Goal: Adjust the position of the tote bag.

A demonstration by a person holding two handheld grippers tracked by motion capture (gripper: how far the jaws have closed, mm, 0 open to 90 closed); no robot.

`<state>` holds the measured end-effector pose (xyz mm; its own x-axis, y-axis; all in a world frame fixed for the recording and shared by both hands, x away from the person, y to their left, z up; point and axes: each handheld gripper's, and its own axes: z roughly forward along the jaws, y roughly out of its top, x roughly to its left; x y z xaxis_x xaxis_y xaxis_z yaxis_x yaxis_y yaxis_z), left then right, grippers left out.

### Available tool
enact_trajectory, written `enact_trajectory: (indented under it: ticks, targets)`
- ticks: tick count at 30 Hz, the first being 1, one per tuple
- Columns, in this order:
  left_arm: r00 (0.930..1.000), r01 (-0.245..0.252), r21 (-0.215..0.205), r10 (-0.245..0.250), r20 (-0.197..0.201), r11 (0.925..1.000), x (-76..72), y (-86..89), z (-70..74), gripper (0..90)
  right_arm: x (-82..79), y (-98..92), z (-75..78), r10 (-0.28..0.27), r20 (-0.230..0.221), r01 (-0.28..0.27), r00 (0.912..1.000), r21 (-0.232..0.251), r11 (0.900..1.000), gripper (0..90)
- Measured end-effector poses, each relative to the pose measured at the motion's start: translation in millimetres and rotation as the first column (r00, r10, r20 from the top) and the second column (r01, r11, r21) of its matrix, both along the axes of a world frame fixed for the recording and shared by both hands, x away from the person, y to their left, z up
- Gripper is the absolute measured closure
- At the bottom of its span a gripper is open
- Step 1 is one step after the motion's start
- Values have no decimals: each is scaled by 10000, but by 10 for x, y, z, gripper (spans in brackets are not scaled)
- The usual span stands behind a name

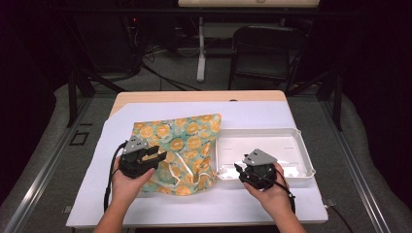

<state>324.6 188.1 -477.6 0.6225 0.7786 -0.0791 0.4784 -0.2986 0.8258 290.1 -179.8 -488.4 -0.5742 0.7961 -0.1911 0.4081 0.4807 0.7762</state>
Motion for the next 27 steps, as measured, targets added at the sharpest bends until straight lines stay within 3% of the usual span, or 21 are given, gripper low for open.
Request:
enact_trajectory:
  ticks: [5,8,14,16,21,25,27]
  targets:
    - [9998,170,41,-169,-113,9998,27,-49,-18,583,-44,-28,20,243,-163,-233,9996,588,9980,555]
    - [9996,207,-177,-210,-163,9996,64,-69,-15,583,-65,-4,-5,452,-207,-443,9988,413,9982,557]
    - [9997,224,318,-225,41,9992,22,-76,-20,579,-61,50,-6,871,-335,-850,9956,591,9946,545]
    - [9996,140,253,-146,234,9996,-5,-59,-8,576,-78,102,-1,1097,-164,-1088,9938,486,9929,545]
    - [9989,24,234,-34,469,9997,-54,-21,7,571,-117,224,13,1606,229,-1612,9868,260,9866,545]
    - [9983,-33,400,9,590,9992,-88,5,-5,562,-123,333,1,2153,88,-2153,9765,66,9765,540]
    - [9981,-136,365,114,607,9992,-109,13,-3,562,-130,388,-19,2534,-22,-2534,9674,150,9673,551]
